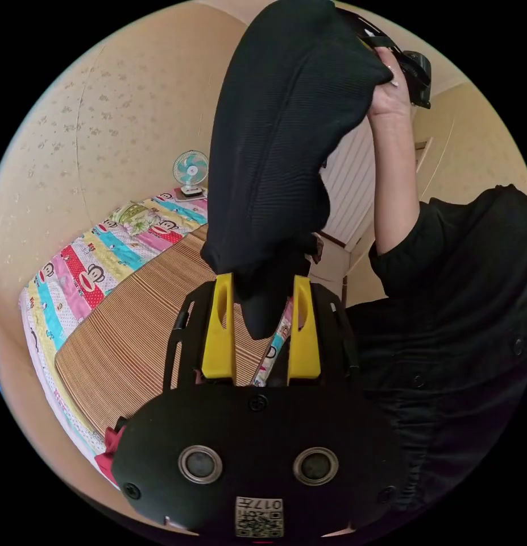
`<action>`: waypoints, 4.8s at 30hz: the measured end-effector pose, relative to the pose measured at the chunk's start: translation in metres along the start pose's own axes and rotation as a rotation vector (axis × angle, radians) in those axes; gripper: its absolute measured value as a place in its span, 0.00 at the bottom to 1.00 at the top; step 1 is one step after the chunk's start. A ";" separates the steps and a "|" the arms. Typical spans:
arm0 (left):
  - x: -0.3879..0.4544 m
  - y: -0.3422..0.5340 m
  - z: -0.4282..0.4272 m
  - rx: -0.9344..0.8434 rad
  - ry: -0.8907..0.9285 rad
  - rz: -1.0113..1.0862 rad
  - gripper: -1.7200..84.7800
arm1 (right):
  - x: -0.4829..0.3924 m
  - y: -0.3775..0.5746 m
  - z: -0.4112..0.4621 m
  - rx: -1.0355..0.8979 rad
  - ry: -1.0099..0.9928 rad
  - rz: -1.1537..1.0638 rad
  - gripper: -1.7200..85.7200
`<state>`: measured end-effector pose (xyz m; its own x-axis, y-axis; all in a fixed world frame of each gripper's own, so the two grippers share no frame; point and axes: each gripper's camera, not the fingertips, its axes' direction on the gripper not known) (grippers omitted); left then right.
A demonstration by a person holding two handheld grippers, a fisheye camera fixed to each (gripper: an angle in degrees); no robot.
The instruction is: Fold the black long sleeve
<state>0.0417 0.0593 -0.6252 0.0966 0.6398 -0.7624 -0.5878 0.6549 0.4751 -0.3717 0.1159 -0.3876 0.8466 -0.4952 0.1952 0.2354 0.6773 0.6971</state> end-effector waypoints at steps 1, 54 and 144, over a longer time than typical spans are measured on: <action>-0.001 -0.001 -0.002 0.016 0.003 -0.012 0.15 | 0.003 -0.002 0.001 0.009 -0.006 0.014 0.06; -0.334 0.185 -0.057 -0.499 -0.530 -1.266 0.14 | 0.357 0.451 0.340 -1.517 0.023 0.651 0.03; -0.364 0.227 -0.180 -0.242 -0.456 -1.257 0.14 | 0.418 0.376 0.336 -1.341 0.053 0.706 0.07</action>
<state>-0.2714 -0.0970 -0.3186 0.8946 -0.2265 -0.3851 -0.0268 0.8331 -0.5525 -0.0897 -0.0189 0.1876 0.9772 0.1329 0.1656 0.0086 0.7544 -0.6564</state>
